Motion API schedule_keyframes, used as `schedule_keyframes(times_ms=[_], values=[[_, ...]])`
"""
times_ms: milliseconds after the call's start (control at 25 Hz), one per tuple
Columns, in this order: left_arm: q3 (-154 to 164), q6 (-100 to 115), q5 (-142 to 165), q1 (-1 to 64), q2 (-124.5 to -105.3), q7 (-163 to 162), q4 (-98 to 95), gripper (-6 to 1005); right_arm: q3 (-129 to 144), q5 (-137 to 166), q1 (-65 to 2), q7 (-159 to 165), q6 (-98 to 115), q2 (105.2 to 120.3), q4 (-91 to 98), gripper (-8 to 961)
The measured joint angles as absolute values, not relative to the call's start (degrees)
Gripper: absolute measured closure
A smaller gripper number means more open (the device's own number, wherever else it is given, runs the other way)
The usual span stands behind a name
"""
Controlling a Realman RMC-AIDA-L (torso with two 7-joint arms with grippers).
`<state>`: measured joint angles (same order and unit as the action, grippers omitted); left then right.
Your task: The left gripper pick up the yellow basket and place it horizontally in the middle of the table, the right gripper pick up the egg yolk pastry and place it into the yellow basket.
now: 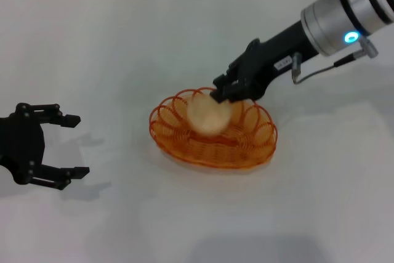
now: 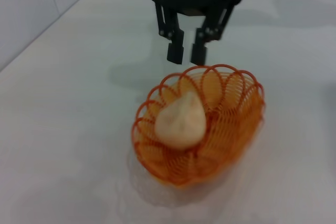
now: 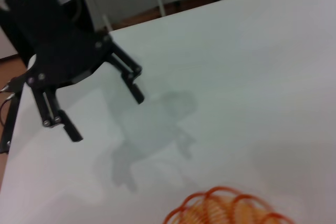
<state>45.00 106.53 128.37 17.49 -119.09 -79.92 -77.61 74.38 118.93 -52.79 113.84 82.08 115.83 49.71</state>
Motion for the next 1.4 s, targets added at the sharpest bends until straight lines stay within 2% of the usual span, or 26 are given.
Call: schedule_keyframes(times_ms=[280, 440, 640, 840, 1080, 1400], values=[[44.9, 106.5, 128.3, 17.4, -119.09, -80.0, -77.6, 106, 77.8, 118.7, -52.1, 113.8, 82.6, 115.75, 50.6, 709], [44.5, 106.1, 128.2, 17.2, -119.09, -80.0, -77.6, 106, 77.4, 118.2, -49.2, 113.7, 83.1, 115.51, 54.5, 552], [43.9, 104.4, 127.5, 16.8, -119.09, -79.6, -77.5, 106, 75.1, 116.9, -41.5, 110.5, 83.3, 115.39, 62.1, 335], [42.5, 102.6, 123.5, 17.5, -118.89, -78.8, -74.2, 106, 69.2, 113.5, -34.4, 102.7, 84.6, 115.30, 62.1, 103], [42.5, 102.7, 123.2, 19.6, -118.01, -78.3, -70.2, 106, 63.7, 112.0, -30.4, 94.9, 90.1, 115.24, 59.1, 97], [42.4, 105.3, 121.1, 20.5, -117.33, -77.6, -67.8, 106, 56.6, 110.7, -29.4, 87.3, 95.9, 114.64, 53.5, 97]])
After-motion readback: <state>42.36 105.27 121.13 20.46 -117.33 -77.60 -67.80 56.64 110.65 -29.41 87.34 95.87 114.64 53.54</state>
